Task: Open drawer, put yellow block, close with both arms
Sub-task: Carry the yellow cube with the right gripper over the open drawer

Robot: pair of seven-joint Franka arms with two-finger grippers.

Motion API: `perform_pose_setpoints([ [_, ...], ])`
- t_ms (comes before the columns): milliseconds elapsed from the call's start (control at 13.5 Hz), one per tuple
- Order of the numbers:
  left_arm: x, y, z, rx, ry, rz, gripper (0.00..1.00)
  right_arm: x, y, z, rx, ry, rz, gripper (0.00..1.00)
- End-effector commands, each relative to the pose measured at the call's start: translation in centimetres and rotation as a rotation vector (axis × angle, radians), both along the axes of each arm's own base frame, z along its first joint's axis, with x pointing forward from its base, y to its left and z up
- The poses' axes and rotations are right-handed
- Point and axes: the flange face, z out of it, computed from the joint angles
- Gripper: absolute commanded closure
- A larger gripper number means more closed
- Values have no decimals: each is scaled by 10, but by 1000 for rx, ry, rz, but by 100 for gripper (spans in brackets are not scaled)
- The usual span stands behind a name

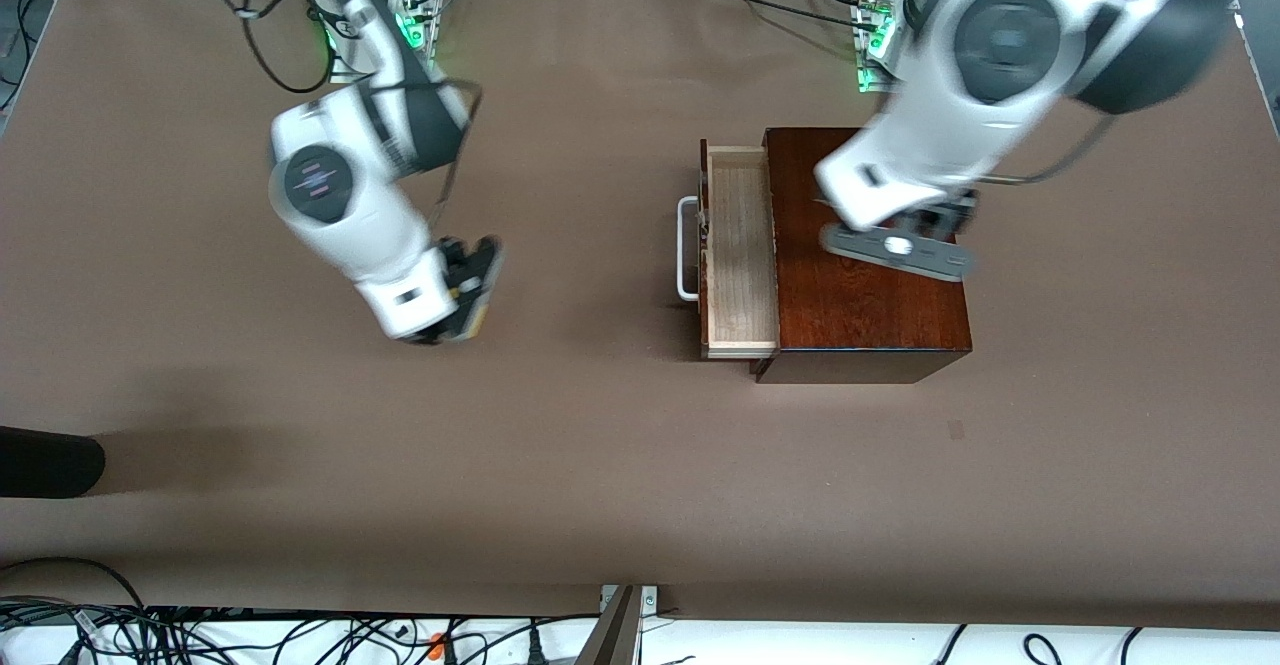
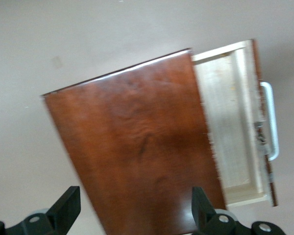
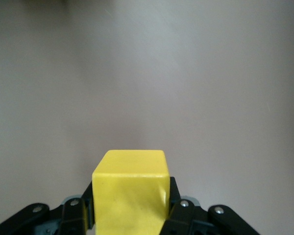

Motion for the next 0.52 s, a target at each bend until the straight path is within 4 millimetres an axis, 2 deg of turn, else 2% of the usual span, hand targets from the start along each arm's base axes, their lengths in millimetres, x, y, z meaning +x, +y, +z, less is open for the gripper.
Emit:
perform_pose_setpoints([
  [0, -11, 65, 31, -26, 40, 18, 0, -31, 78, -2, -23, -12, 101, 82],
  [148, -12, 118, 55, -52, 17, 5, 0, -55, 132, -9, -99, -69, 229, 82],
  [222, -9, 145, 57, -78, 24, 46, 0, -70, 161, -9, -125, -70, 279, 83],
  [296, -12, 161, 56, -101, 49, 82, 0, -79, 182, -7, -135, -63, 303, 84],
  [444, -9, 178, 38, -100, 65, 85, 0, -94, 212, 4, -150, -49, 339, 89],
])
